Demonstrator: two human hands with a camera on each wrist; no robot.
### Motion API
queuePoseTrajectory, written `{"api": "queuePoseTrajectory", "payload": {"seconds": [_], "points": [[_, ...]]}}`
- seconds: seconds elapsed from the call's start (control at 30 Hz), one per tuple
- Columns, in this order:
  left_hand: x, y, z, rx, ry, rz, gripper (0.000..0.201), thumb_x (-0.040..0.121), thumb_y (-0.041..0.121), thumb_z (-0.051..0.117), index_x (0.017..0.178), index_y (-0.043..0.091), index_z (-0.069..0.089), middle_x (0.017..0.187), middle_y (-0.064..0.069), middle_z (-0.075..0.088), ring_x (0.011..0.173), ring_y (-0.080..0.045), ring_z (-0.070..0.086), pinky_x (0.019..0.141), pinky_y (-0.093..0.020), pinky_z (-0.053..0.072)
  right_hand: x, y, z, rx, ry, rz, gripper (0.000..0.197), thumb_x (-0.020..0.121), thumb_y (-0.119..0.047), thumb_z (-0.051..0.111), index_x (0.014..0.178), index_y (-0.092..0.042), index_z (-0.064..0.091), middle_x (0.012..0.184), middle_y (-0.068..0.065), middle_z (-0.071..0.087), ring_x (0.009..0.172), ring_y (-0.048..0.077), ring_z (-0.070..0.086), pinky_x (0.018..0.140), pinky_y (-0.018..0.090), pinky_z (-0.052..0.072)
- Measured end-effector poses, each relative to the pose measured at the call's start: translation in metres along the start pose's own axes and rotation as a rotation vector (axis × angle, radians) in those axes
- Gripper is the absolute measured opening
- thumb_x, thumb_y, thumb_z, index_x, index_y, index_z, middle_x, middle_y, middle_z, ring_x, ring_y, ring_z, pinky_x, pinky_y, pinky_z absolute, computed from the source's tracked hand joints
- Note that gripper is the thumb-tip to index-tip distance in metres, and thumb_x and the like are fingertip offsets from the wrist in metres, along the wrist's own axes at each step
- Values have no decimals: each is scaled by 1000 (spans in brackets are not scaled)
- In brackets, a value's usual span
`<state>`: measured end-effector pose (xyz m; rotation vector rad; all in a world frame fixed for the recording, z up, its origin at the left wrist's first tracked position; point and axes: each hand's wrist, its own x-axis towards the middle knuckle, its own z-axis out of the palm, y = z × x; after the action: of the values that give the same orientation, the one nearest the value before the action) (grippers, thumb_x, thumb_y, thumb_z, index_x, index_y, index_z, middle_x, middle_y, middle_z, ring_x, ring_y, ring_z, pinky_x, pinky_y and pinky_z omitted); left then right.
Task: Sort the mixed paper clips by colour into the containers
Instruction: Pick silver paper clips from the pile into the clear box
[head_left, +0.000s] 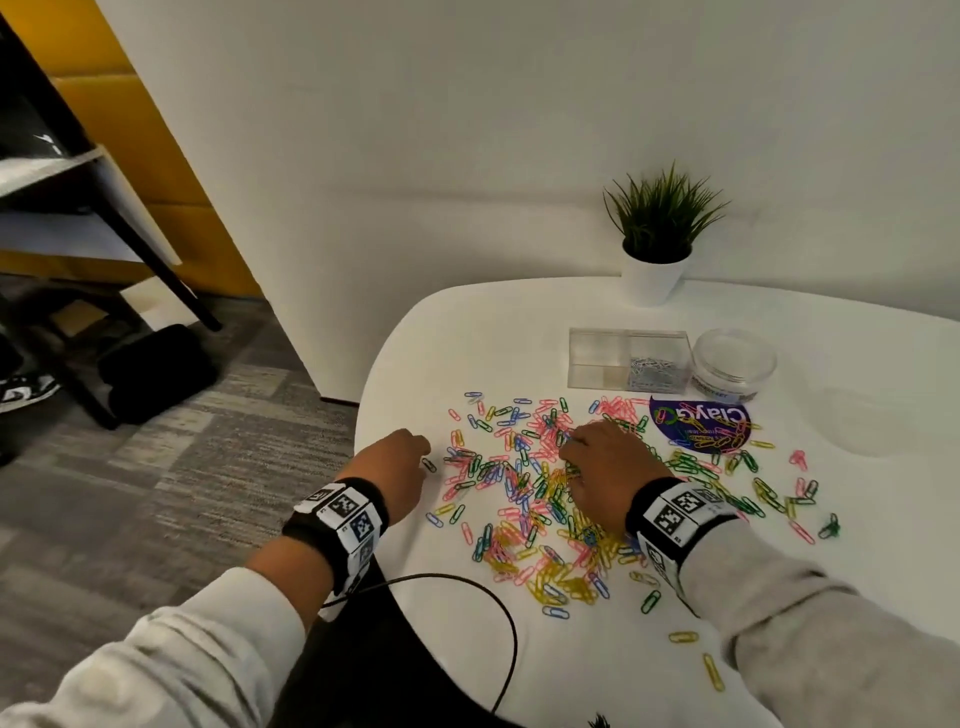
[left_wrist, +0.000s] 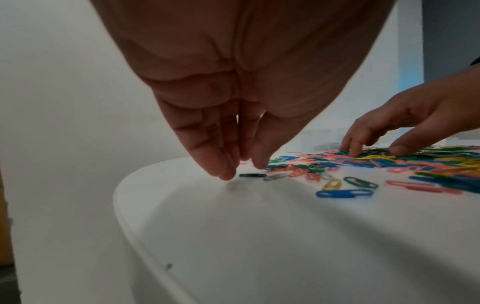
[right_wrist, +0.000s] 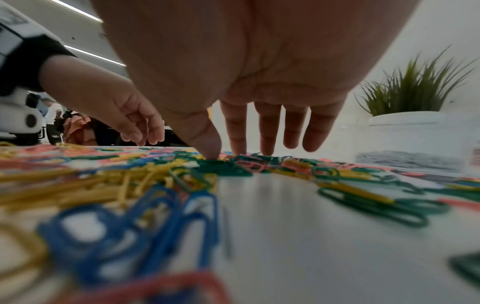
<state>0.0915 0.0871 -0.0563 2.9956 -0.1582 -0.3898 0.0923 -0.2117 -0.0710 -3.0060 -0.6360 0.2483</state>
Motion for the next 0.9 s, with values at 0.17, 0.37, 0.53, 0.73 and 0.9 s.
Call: {"api": "queuePoseTrajectory", "payload": {"seconds": [0.17, 0.37, 0.53, 0.73, 0.9], "points": [[2, -3, 3, 31, 47, 47, 23, 98, 33, 48, 111, 25, 65, 113, 4, 53, 103, -19, 58, 82, -29, 47, -4, 7, -1, 31, 22, 77, 47, 91, -29, 51, 138, -22, 49, 144, 4, 43, 135, 28, 35, 109, 41, 36], [-4, -8, 17, 49, 142, 153, 26, 101, 32, 42, 109, 27, 66, 105, 6, 57, 95, -17, 60, 73, -29, 48, -3, 13, -2, 45, 22, 90, 55, 88, -14, 54, 141, -23, 45, 140, 4, 43, 131, 27, 37, 102, 39, 41], [-6, -9, 24, 58, 181, 152, 20, 99, 30, 42, 102, 25, 61, 100, 6, 54, 88, -17, 57, 63, -27, 40, -5, 10, -3, 18, -20, 111, 49, 89, -16, 53, 137, -24, 49, 138, 2, 44, 128, 26, 41, 99, 38, 42], [-8, -8, 19, -40, 220, 162, 20, 100, 23, 45, 105, 18, 64, 101, 1, 60, 86, -22, 59, 68, -29, 44, -6, 9, -6, 61, -9, 47, 52, 91, -13, 51, 141, -25, 48, 140, 2, 44, 131, 26, 38, 105, 37, 39], [-10, -9, 20, -25, 183, 237, 24, 99, 29, 49, 111, 24, 69, 108, 4, 61, 95, -20, 62, 76, -29, 50, -10, 8, -11, -2, -27, 102, 51, 90, -21, 53, 141, -24, 49, 147, 4, 40, 137, 28, 33, 109, 40, 35]]}}
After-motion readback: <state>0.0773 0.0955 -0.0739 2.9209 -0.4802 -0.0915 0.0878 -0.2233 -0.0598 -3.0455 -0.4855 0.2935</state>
